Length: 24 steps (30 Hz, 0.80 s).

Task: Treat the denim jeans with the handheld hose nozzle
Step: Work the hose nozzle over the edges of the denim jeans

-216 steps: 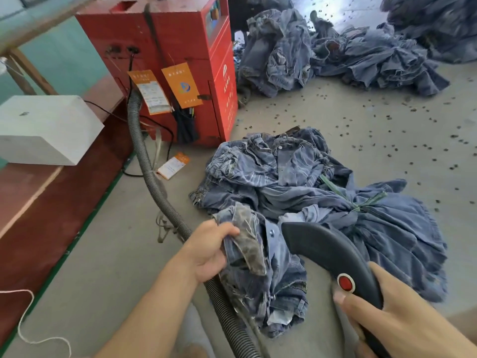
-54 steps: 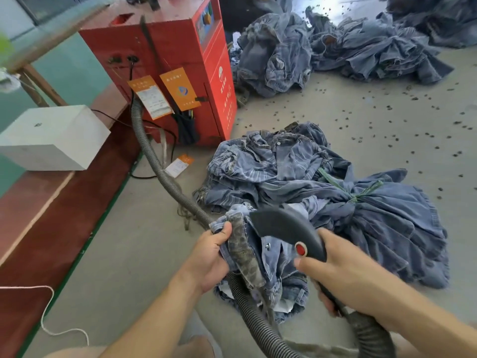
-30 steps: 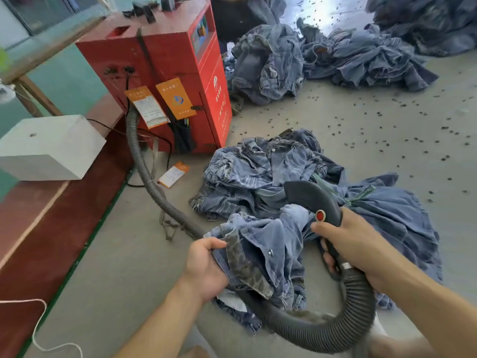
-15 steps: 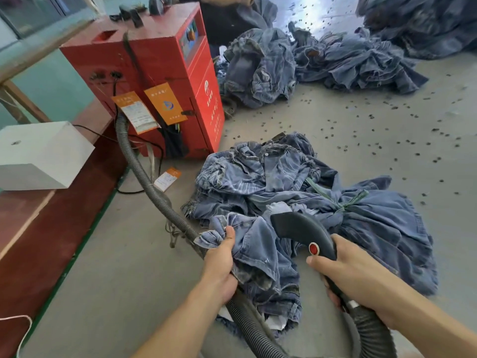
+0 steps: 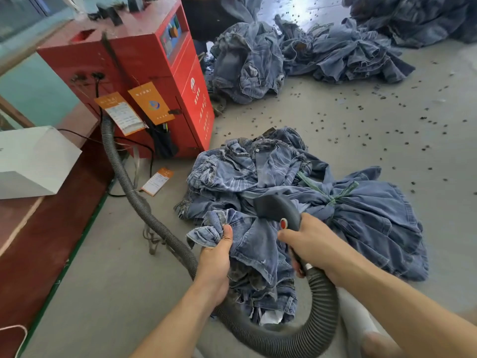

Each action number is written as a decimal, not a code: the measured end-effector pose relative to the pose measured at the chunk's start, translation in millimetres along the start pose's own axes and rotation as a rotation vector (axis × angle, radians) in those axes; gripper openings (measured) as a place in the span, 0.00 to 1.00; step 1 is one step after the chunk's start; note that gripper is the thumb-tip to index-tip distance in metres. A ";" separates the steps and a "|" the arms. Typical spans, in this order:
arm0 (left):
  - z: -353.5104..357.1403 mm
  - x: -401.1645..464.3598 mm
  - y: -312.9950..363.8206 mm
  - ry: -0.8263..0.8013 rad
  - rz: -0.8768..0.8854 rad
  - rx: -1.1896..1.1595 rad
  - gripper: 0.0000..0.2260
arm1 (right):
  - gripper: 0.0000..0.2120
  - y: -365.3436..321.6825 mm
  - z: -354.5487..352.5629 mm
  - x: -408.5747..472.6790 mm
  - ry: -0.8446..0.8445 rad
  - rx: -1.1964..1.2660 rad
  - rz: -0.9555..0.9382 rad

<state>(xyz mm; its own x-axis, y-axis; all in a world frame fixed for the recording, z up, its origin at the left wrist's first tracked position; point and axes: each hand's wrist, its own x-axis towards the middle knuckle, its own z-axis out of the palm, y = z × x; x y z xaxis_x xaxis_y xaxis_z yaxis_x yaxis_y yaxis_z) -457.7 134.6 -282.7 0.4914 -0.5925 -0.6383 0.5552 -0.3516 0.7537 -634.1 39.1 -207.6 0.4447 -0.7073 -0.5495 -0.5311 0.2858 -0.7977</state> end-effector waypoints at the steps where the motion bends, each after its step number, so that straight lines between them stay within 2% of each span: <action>1: -0.8 -0.4 0.1 0.005 -0.005 -0.012 0.28 | 0.07 2.2 -4.3 -3.4 0.017 0.043 -0.003; 4: -4.6 1.6 0.7 -0.029 -0.022 -0.113 0.23 | 0.10 5.4 -8.2 -24.6 -0.055 0.022 -0.003; 7: -2.3 -2.7 -8.7 -0.068 -0.008 -0.178 0.14 | 0.09 3.7 0.3 -22.5 -0.149 -0.031 0.038; 11: -3.8 -9.4 -21.1 -0.068 0.001 -0.143 0.10 | 0.06 -3.6 -0.5 -1.1 -0.021 0.051 0.044; 14: -6.5 -8.8 -13.3 -0.149 -0.061 -0.219 0.10 | 0.10 2.3 -1.2 -20.6 -0.050 0.027 0.020; 17: -8.4 -2.2 -10.8 -0.146 -0.024 -0.236 0.10 | 0.14 7.3 4.6 -30.4 -0.140 -0.084 0.059; 19: -8.5 -3.9 -14.5 -0.129 0.011 -0.136 0.09 | 0.10 4.6 4.2 -15.1 -0.075 -0.071 0.061; 21: -7.6 -9.0 -23.0 -0.144 0.066 0.055 0.09 | 0.06 4.8 -2.6 0.0 -0.004 0.054 0.077; 24: -9.3 -10.4 -24.6 -0.152 0.090 0.206 0.09 | 0.09 9.4 -12.8 -2.8 -0.014 0.106 0.028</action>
<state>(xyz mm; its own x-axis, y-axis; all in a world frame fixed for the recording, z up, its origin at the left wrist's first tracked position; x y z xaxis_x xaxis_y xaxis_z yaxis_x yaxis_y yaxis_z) -470.3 156.2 -296.1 0.4173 -0.7246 -0.5484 0.3580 -0.4236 0.8321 -649.5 35.5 -210.4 0.4410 -0.6890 -0.5751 -0.4645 0.3731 -0.8031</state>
